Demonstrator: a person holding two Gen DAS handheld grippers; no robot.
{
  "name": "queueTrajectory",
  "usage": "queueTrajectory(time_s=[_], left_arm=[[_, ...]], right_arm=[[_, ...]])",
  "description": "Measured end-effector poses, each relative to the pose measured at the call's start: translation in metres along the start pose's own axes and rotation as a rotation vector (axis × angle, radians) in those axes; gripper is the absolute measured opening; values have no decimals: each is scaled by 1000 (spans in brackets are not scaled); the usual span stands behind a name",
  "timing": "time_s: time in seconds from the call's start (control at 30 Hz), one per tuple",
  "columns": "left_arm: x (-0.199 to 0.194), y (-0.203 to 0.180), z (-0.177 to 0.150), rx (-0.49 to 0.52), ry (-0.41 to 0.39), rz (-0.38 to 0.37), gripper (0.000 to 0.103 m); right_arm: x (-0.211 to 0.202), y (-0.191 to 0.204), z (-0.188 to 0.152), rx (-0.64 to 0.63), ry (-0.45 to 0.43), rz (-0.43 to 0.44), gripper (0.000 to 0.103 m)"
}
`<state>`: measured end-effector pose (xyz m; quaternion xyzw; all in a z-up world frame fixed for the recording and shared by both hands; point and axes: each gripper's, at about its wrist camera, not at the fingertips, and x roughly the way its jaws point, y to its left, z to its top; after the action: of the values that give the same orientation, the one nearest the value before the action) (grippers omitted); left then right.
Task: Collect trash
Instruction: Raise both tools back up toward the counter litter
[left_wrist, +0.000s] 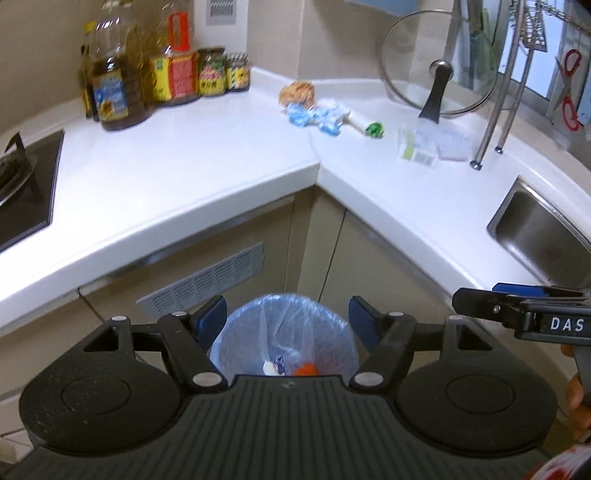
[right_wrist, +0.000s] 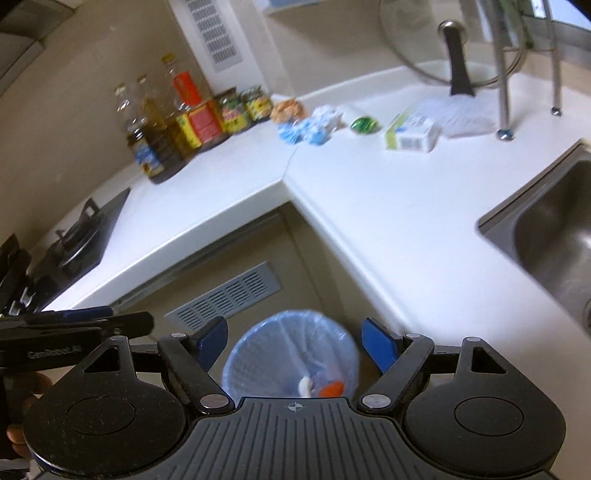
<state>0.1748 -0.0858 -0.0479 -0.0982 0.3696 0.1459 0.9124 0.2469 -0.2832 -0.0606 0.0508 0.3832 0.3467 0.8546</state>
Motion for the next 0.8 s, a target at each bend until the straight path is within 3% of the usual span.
queueTrajectory(time_s=[0.4,0.8], left_arm=[[13,-27,36,68,-64,-52,70],[73,-38,104,154,-131,-88,70]], right_arm=[[-16,-35,30,47,-83,-107,80],[0,-92,85,158,-193,-229,80]])
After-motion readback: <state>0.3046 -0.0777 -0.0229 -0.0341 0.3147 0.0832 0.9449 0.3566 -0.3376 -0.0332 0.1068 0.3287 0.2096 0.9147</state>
